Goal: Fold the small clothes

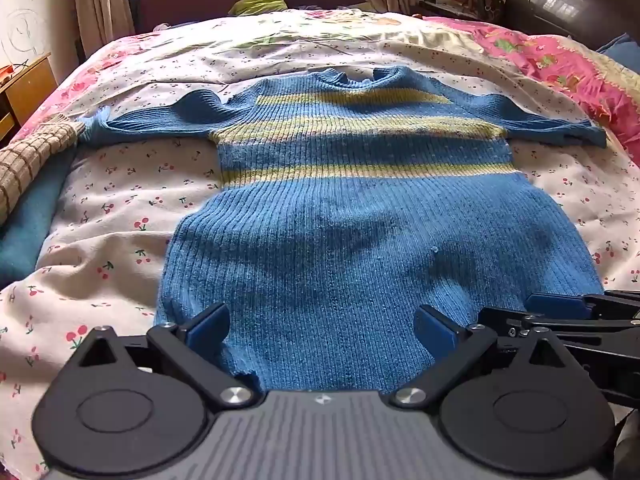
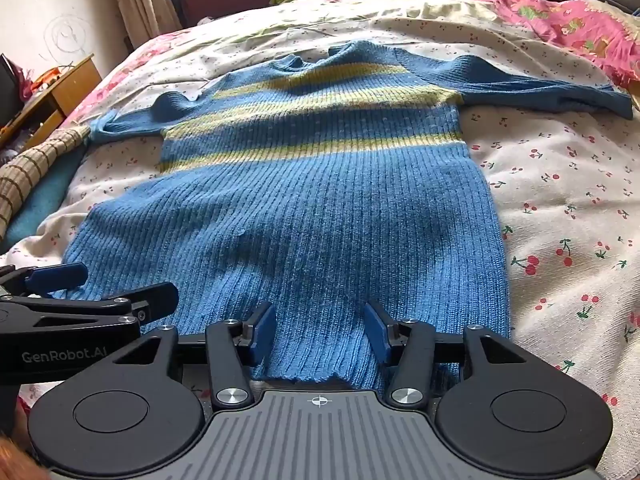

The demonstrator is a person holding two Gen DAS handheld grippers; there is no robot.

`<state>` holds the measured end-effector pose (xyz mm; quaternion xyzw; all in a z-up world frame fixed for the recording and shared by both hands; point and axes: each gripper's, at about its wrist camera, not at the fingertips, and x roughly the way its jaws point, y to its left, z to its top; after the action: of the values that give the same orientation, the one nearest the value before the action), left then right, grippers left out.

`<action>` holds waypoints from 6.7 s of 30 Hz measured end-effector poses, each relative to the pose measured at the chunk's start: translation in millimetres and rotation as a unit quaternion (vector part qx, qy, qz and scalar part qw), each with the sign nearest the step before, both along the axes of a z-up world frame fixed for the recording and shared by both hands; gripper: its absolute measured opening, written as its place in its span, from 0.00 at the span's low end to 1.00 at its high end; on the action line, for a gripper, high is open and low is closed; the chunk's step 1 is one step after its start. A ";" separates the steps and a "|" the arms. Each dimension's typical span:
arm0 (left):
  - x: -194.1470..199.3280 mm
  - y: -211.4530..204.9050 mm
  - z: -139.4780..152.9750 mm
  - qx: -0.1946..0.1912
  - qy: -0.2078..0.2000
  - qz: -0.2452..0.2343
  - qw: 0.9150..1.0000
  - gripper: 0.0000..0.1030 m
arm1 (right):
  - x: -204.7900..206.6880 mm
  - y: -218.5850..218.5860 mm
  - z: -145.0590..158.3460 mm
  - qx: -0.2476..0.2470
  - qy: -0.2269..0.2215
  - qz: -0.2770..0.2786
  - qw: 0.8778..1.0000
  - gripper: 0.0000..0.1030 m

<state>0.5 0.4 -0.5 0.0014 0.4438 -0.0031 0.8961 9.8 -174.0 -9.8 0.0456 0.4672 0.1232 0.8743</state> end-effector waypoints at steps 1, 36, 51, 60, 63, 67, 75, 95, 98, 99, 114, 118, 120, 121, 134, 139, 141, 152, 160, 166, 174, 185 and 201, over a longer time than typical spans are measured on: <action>0.2 0.2 -0.2 -0.001 0.001 0.000 1.000 1.00 | -0.5 0.7 0.2 0.001 0.000 0.000 1.000 0.48; -3.4 -3.2 -4.3 0.016 0.005 0.003 1.000 1.00 | -3.2 1.7 -0.3 -0.021 -0.011 0.002 1.000 0.48; -4.8 -4.8 -4.2 0.020 0.007 0.003 1.000 1.00 | -4.0 2.0 -0.3 -0.023 -0.012 0.002 1.000 0.48; -4.9 -4.9 -4.3 0.020 0.006 0.004 1.000 1.00 | -4.1 -0.5 -0.3 -0.024 -0.012 0.001 1.000 0.48; -4.8 -4.8 -4.3 0.020 0.006 0.004 1.000 1.00 | -4.1 -0.8 -0.3 -0.025 -0.012 0.001 1.000 0.48; -4.9 -4.9 -4.2 0.020 0.006 0.004 1.000 1.00 | -4.3 -0.4 -0.2 -0.025 -0.012 0.001 1.000 0.48; -5.1 -6.7 -5.6 0.024 0.006 0.003 1.000 1.00 | -4.7 0.8 -0.7 -0.030 -0.014 0.000 0.999 0.48; -4.3 -6.6 -7.3 0.028 0.008 0.002 1.000 1.00 | -4.6 5.2 -0.4 -0.047 -0.018 -0.005 0.999 0.48; -4.2 -7.2 -6.3 0.028 0.005 0.002 1.000 1.00 | -5.2 6.5 0.9 -0.048 -0.019 -0.006 0.999 0.48; -4.0 -7.5 -5.4 0.029 0.003 0.002 1.000 1.00 | -5.0 6.8 1.8 -0.048 -0.019 -0.006 0.999 0.48; 13.8 -20.5 30.1 0.014 -0.034 -0.038 0.999 1.00 | 22.3 -24.0 20.0 0.003 -0.033 -0.042 0.999 0.48; 41.9 -37.9 26.8 0.023 -0.034 -0.056 0.998 1.00 | 38.2 -32.7 6.4 -0.004 -0.015 -0.058 0.998 0.48; 53.0 -44.2 19.4 0.026 -0.025 -0.057 0.998 1.00 | 40.7 -35.1 1.7 0.001 -0.008 -0.057 0.998 0.48; 55.3 -45.1 16.5 0.025 -0.021 -0.055 0.998 1.00 | 42.1 -35.6 0.4 0.002 -0.005 -0.055 0.998 0.48; 84.4 -61.9 23.0 0.015 -0.021 -0.075 0.997 1.00 | 77.0 -76.5 22.5 0.038 -0.031 -0.096 0.994 0.48; 104.4 -87.1 31.1 0.005 -0.037 -0.106 0.994 1.00 | 112.3 -135.1 28.1 0.045 -0.056 -0.170 0.983 0.48; 113.0 -99.5 32.1 0.002 -0.041 -0.120 0.992 1.00 | 131.6 -166.2 24.4 0.058 -0.052 -0.211 0.974 0.48; 161.1 -147.8 21.1 -0.028 -0.036 -0.150 0.988 1.00 | 210.3 -290.6 -4.3 0.171 -0.039 -0.371 0.912 0.47; 178.1 -162.4 8.4 -0.029 -0.025 -0.151 0.988 1.00 | 236.3 -322.5 -26.0 0.234 -0.041 -0.431 0.870 0.33; 176.2 -160.5 2.7 -0.031 -0.012 -0.150 0.988 1.00 | 242.0 -322.8 -12.7 0.211 -0.062 -0.438 0.872 0.08; 168.8 -128.3 13.4 -0.050 -0.026 -0.129 0.990 1.00 | 252.4 -242.1 60.3 0.188 -0.132 -0.316 0.920 0.08; 140.5 -26.2 32.8 -0.055 -0.065 -0.037 0.996 1.00 | 259.4 -11.5 88.4 0.115 -0.147 -0.029 0.982 0.08; 104.5 76.5 -3.6 -0.074 -0.062 0.065 0.993 1.00 | 219.0 149.6 2.5 -0.086 -0.121 0.206 0.967 0.13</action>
<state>105.0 76.9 -4.1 -0.0934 0.3847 0.0226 0.9180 228.8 -24.4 -7.2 -0.1416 0.3660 0.2646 0.8809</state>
